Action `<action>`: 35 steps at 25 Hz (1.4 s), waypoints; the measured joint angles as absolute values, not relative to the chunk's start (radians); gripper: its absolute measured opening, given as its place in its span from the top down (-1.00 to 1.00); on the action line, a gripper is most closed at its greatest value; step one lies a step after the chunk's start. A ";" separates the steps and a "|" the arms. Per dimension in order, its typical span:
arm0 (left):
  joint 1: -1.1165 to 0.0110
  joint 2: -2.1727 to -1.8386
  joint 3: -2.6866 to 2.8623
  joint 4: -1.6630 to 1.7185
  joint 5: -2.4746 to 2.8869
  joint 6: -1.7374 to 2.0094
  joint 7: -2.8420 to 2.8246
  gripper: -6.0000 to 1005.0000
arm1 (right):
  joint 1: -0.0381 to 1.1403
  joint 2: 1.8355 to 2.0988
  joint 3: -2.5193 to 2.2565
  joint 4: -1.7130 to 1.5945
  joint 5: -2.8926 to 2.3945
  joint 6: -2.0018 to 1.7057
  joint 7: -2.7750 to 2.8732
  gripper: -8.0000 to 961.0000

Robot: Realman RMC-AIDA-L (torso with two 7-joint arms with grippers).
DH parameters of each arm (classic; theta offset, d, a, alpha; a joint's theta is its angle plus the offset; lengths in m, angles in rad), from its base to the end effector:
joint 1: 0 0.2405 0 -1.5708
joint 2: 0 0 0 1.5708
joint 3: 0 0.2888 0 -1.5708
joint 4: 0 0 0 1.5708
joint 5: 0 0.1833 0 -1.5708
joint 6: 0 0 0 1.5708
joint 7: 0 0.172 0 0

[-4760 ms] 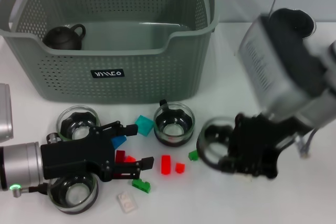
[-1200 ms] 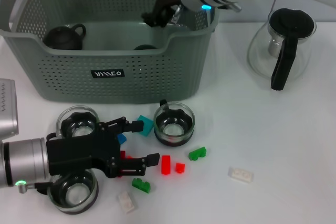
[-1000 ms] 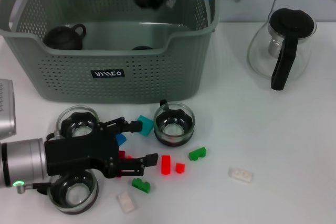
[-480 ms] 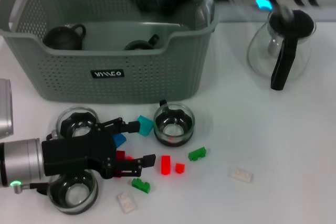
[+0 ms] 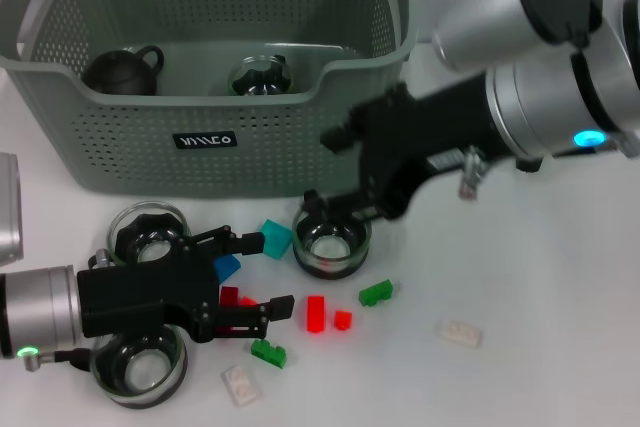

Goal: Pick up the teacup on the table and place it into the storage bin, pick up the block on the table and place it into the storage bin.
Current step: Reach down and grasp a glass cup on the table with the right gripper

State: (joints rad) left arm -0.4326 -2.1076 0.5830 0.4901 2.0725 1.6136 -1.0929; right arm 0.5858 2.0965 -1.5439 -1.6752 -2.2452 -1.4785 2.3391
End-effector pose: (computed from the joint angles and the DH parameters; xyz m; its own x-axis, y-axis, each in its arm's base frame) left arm -0.2871 0.2771 -0.0706 0.7787 0.3076 0.5467 0.4339 -0.8936 -0.1152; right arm 0.0987 0.3208 -0.0582 0.9946 -0.1033 -0.0060 -0.1020 -0.9690 -0.2249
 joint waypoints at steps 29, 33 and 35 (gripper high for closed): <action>-0.420 -2.108 0.583 0.494 2.071 1.614 -1.086 -0.78 | 0.798 2.104 -1.707 -1.223 -2.407 -1.372 2.323 -0.97; -0.419 -2.108 0.583 0.494 2.072 1.614 -1.086 -0.77 | 0.836 2.105 -1.716 -1.161 -2.409 -1.347 2.322 -0.97; -0.419 -2.108 0.583 0.494 2.072 1.614 -1.086 -0.77 | 0.848 2.106 -1.736 -1.134 -2.409 -1.323 2.322 -0.97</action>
State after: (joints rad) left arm -0.4190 -2.1077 0.5829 0.4940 2.0718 1.6137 -1.0860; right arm 0.8477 2.1061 -1.7358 -1.1341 -2.4095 -1.3228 2.3223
